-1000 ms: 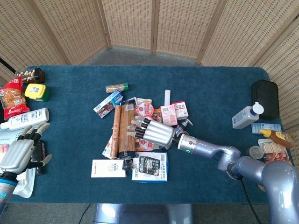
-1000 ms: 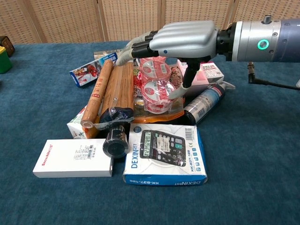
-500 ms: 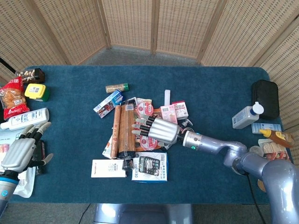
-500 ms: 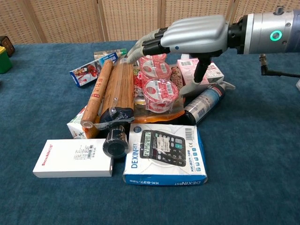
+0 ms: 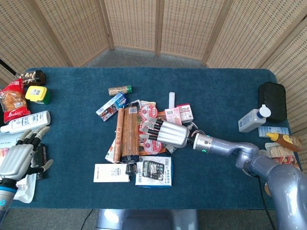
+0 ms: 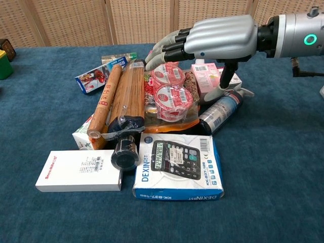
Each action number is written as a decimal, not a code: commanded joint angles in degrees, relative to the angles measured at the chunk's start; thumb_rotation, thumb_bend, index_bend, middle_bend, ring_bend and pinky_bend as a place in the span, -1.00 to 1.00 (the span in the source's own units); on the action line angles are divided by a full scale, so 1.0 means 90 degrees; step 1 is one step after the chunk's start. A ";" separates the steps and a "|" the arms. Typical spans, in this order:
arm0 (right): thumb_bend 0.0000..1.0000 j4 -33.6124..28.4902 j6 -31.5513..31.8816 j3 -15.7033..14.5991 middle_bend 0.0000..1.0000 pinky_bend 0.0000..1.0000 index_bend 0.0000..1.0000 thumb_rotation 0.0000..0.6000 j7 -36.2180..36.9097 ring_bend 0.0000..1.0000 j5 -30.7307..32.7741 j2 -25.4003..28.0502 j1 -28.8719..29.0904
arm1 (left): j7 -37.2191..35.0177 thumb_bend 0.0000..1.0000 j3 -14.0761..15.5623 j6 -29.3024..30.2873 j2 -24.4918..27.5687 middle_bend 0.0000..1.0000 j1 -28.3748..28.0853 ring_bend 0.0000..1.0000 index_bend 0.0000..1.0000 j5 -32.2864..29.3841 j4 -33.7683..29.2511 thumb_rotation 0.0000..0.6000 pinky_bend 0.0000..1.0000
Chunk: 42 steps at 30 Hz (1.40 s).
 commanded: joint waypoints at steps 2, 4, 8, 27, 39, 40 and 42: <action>-0.67 0.0397 0.0181 -0.0115 -1.00 -1.00 -1.00 1.00 0.0182 -1.00 -0.0148 -0.0286 0.0120 | -0.0011 -0.35 0.0029 0.0030 -0.0008 -0.90 0.0041 -0.74 -0.90 0.0013 -0.0001 1.00 -1.00; -0.67 0.0540 0.0221 -0.0186 -1.00 -1.00 -1.00 1.00 0.0242 -1.00 -0.0228 -0.0395 0.0187 | -0.0040 -0.35 0.0043 0.0028 -0.0019 -0.90 0.0058 -0.74 -0.90 0.0010 0.0024 1.00 -1.00; -0.67 0.0780 0.0287 -0.0287 -1.00 -1.00 -1.00 1.00 0.0357 -1.00 -0.0303 -0.0599 0.0272 | -0.0083 -0.36 0.0048 0.0032 -0.0019 -0.90 0.0076 -0.74 -0.90 0.0010 0.0055 1.00 -1.00; -0.67 0.1740 -0.0091 -0.0609 -0.77 -1.00 -0.95 1.00 0.1195 -0.98 -0.0114 -0.1241 0.0622 | -0.0246 -0.36 0.0072 0.0090 -0.0008 -0.90 0.0183 -0.74 -0.90 0.0025 0.0175 1.00 -1.00; -0.30 0.1563 0.0129 -0.0627 0.51 0.17 0.03 1.00 0.1342 0.22 0.0223 -0.0962 0.0392 | -0.0378 -0.38 0.0008 -0.0027 -0.0076 -0.91 0.0098 -0.74 -0.90 0.0057 0.0290 1.00 -1.00; -0.30 0.1490 0.0161 -0.0610 0.53 0.17 0.04 1.00 0.1290 0.24 0.0252 -0.0901 0.0370 | -0.0379 -0.38 0.0006 -0.0041 -0.0080 -0.91 0.0089 -0.74 -0.90 0.0060 0.0294 1.00 -1.00; -0.30 0.1278 0.0242 -0.0562 0.57 0.20 0.08 1.00 0.1138 0.30 0.0320 -0.0738 0.0318 | -0.0382 -0.39 0.0004 -0.0066 -0.0083 -0.91 0.0073 -0.74 -0.90 0.0072 0.0296 1.00 -1.00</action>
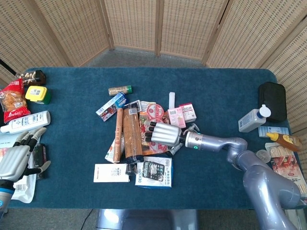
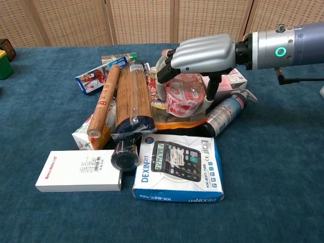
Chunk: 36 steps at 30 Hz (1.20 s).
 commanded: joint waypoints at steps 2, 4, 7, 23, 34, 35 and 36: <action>-0.31 -0.0455 0.0175 0.0118 0.60 0.22 0.11 1.00 -0.0322 0.34 0.0165 0.0345 -0.0129 | -0.0005 -0.39 -0.0010 -0.0026 -0.0005 -0.91 -0.0023 -0.74 -0.90 0.0016 0.0003 1.00 -1.00; -0.31 -0.0743 0.0236 0.0175 0.63 0.23 0.14 1.00 -0.0512 0.39 0.0239 0.0543 -0.0190 | -0.0006 -0.39 -0.0018 -0.0032 -0.0014 -0.91 -0.0035 -0.74 -0.90 0.0027 0.0005 1.00 -1.00; -0.30 -0.1163 0.0308 0.0261 0.66 0.30 0.16 1.00 -0.0815 0.48 0.0327 0.0840 -0.0264 | 0.0012 -0.39 -0.0026 -0.0048 -0.0019 -0.91 -0.0055 -0.74 -0.90 0.0036 -0.0006 1.00 -1.00; -0.29 -0.3331 0.0390 0.0830 0.69 0.37 0.18 1.00 -0.2319 0.61 0.0607 0.2382 -0.0465 | -0.0068 -0.39 -0.0036 -0.0027 -0.0053 -0.91 -0.0078 -0.74 -0.90 0.0176 0.0039 1.00 -1.00; -0.29 -0.3996 0.0474 0.1334 0.70 0.37 0.18 1.00 -0.2763 0.63 0.0661 0.3076 -0.0478 | -0.0056 -0.39 -0.0016 -0.0005 -0.0065 -0.91 -0.0072 -0.74 -0.90 0.0253 0.0005 1.00 -1.00; -0.29 -0.4045 0.0486 0.1374 0.70 0.37 0.18 1.00 -0.2795 0.63 0.0663 0.3134 -0.0482 | -0.0044 -0.39 -0.0008 0.0002 -0.0061 -0.91 -0.0068 -0.74 -0.90 0.0270 -0.0007 1.00 -1.00; -0.29 -0.4109 0.0510 0.1429 0.70 0.37 0.18 1.00 -0.2836 0.63 0.0668 0.3210 -0.0492 | -0.0031 -0.39 -0.0002 0.0014 -0.0055 -0.91 -0.0062 -0.74 -0.90 0.0289 -0.0022 1.00 -1.00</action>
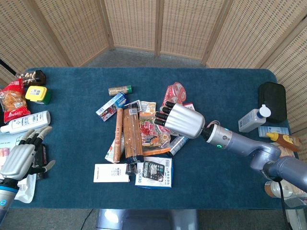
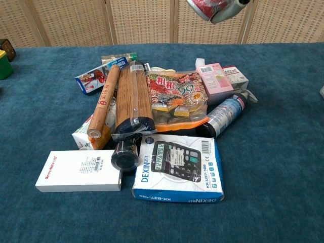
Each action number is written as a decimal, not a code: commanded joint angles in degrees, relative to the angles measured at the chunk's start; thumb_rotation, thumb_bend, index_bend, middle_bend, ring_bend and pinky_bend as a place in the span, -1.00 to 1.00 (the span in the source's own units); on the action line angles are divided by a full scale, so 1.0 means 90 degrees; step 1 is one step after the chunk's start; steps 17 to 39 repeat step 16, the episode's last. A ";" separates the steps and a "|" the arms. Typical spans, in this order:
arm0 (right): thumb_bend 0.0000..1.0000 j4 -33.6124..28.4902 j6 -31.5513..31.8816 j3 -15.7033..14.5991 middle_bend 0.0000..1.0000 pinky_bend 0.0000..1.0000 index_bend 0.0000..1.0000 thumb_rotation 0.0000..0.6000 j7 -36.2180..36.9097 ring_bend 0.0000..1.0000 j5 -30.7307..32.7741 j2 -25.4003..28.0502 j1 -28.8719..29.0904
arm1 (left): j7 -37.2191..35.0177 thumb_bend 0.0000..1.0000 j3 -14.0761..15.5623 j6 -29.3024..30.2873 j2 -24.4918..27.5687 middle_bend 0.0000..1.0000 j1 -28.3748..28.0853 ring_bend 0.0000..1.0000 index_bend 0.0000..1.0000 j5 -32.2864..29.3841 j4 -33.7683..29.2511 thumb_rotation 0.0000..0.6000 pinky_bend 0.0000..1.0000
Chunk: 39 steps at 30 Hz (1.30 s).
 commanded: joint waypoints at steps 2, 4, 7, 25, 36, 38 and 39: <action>-0.29 -0.0220 0.0072 0.0189 0.70 0.37 0.18 1.00 -0.0138 0.63 0.0027 0.0244 -0.0030 | 0.0029 -0.39 0.0015 0.0035 0.0025 -0.91 0.0019 -0.74 -0.90 0.0037 -0.0041 1.00 -1.00; -0.29 -0.0327 0.0105 0.0272 0.70 0.37 0.18 1.00 -0.0199 0.63 0.0038 0.0357 -0.0058 | 0.0033 -0.39 0.0018 0.0072 0.0055 -0.90 0.0035 -0.74 -0.90 0.0068 -0.0063 1.00 -1.00; -0.29 -0.0473 0.0138 0.0371 0.70 0.37 0.18 1.00 -0.0282 0.63 0.0052 0.0487 -0.0107 | 0.0007 -0.39 0.0025 0.0115 0.0077 -0.90 0.0062 -0.74 -0.90 0.0099 -0.0063 1.00 -1.00; -0.29 -0.0746 0.0066 0.0544 0.70 0.37 0.18 1.00 -0.0435 0.63 0.0045 0.0673 -0.0212 | -0.0051 -0.39 0.0012 0.0033 0.0027 -0.90 0.0006 -0.74 -0.90 0.0120 0.0004 1.00 -1.00; -0.29 -0.0746 0.0066 0.0544 0.70 0.37 0.18 1.00 -0.0435 0.63 0.0045 0.0673 -0.0212 | -0.0051 -0.39 0.0012 0.0033 0.0027 -0.90 0.0006 -0.74 -0.90 0.0120 0.0004 1.00 -1.00; -0.29 -0.0746 0.0066 0.0544 0.70 0.37 0.18 1.00 -0.0435 0.63 0.0045 0.0673 -0.0212 | -0.0051 -0.39 0.0012 0.0033 0.0027 -0.90 0.0006 -0.74 -0.90 0.0120 0.0004 1.00 -1.00; -0.29 -0.0746 0.0066 0.0544 0.70 0.37 0.18 1.00 -0.0435 0.63 0.0045 0.0673 -0.0212 | -0.0051 -0.39 0.0012 0.0033 0.0027 -0.90 0.0006 -0.74 -0.90 0.0120 0.0004 1.00 -1.00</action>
